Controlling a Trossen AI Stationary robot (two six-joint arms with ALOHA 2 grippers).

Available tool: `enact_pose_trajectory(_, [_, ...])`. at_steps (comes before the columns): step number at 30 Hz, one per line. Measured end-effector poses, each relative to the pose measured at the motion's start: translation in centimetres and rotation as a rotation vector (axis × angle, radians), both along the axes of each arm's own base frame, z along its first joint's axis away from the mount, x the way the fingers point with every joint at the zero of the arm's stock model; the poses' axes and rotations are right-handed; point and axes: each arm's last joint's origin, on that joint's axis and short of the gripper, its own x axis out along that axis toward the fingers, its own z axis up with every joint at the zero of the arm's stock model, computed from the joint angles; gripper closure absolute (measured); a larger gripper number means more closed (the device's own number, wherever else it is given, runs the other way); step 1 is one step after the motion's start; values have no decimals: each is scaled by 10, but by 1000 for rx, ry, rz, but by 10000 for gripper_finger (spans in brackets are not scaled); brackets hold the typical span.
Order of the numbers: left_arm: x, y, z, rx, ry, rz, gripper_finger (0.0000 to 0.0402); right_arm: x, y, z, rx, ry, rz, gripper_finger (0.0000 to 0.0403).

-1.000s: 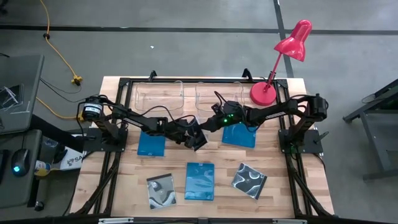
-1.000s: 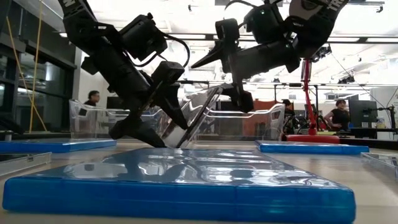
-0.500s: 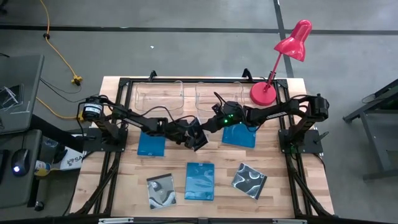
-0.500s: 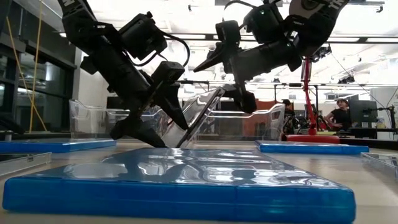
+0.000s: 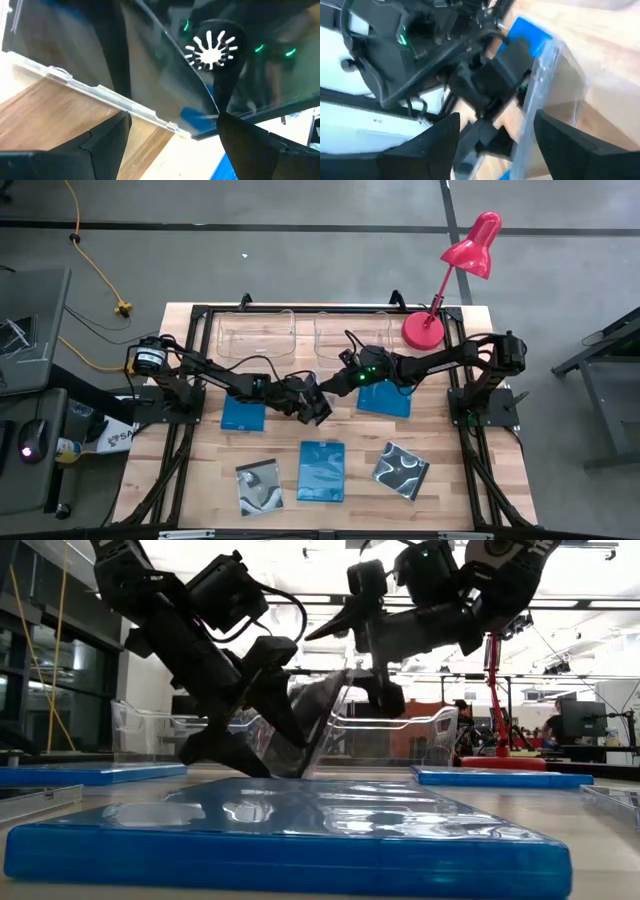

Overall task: Pick & place jewel cases by type
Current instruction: Put the top black CD case into the right transparent bin

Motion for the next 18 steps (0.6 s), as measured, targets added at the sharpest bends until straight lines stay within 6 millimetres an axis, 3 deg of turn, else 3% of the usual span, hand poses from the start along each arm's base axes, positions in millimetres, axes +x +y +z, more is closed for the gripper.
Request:
enact_pose_trajectory(3, [1,0,1,0,-11,1,110,-2,9,-9,13,60,41,157])
enact_pose_trajectory(10, [3,0,3,21,-42,-2,110,-2,22,-10,-35,88,14,157])
enact_pose_trajectory(18, [3,0,3,23,-42,-1,110,-4,23,-15,-31,151,-23,157])
